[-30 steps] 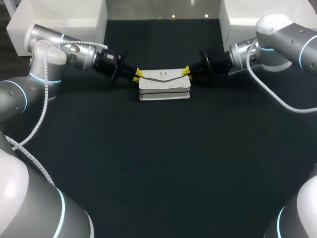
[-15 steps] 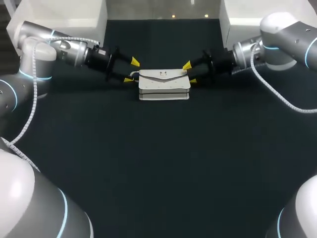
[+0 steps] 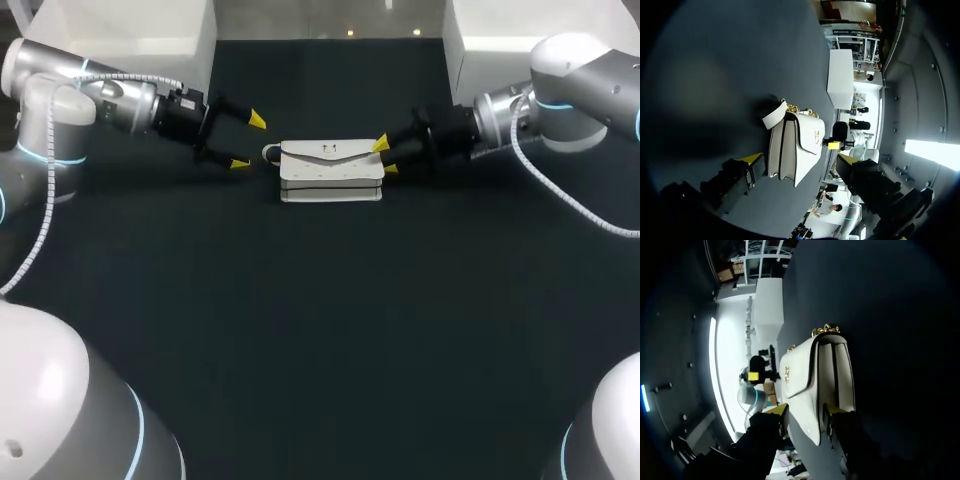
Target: Pick up the bag, open it, inspect its contents, close it, and place it on the opposite side
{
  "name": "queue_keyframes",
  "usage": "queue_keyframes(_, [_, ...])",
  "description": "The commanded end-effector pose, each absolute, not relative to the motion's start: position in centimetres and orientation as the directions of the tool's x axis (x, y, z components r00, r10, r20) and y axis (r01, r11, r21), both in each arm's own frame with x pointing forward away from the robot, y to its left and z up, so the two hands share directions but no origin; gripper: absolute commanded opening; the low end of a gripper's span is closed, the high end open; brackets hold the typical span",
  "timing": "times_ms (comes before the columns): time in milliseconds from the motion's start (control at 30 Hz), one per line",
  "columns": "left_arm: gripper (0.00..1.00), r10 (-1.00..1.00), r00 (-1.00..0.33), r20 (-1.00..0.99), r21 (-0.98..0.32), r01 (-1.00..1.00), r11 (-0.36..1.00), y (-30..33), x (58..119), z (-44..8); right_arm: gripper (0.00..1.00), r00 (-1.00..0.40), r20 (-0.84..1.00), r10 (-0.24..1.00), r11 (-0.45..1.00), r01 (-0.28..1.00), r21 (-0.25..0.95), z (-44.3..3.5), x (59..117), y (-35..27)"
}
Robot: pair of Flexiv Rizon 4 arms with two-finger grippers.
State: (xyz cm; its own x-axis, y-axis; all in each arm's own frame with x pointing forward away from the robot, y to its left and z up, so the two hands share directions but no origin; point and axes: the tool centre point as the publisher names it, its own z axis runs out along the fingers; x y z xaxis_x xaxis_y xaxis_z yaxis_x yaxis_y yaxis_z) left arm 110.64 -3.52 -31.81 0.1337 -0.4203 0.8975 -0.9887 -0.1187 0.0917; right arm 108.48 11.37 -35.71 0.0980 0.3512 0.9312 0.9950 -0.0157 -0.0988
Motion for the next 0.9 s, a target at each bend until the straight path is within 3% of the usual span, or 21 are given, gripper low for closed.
queue_keyframes(33, [1.0,-0.423,0.134,0.896,0.066,-0.983,-0.172,-2.8,109.8,-31.2,0.41,0.101,0.932,0.348,-0.02,0.995,-0.1,-36.0,108.1,11.8])
queue_keyframes(100, [1.0,-0.424,0.136,0.896,0.064,-0.982,-0.179,-2.6,109.8,-31.1,0.34,0.104,0.932,0.347,-0.018,0.994,-0.104,-36.2,108.1,11.9])
queue_keyframes(200, [1.0,-0.425,0.139,0.895,0.065,-0.981,-0.184,-2.3,109.8,-31.1,0.13,0.107,0.932,0.346,-0.015,0.994,-0.108,-36.3,108.1,12.0])
queue_keyframes(233, [1.0,-0.425,0.14,0.894,0.065,-0.98,-0.186,-2.3,109.7,-31.1,0.0,0.107,0.932,0.345,-0.015,0.994,-0.109,-36.3,108.1,12.1])
queue_keyframes(467, [1.0,-0.43,0.143,0.891,0.067,-0.98,-0.187,-2.1,109.7,-31.1,0.0,0.106,0.935,0.339,-0.013,0.994,-0.108,-36.3,108.0,11.7])
queue_keyframes(900, [1.0,-0.564,0.09,0.821,0.073,-0.996,-0.054,0.1,110.3,-29.4,0.0,0.029,0.945,0.327,0.052,0.997,-0.049,-35.6,108.1,5.8])
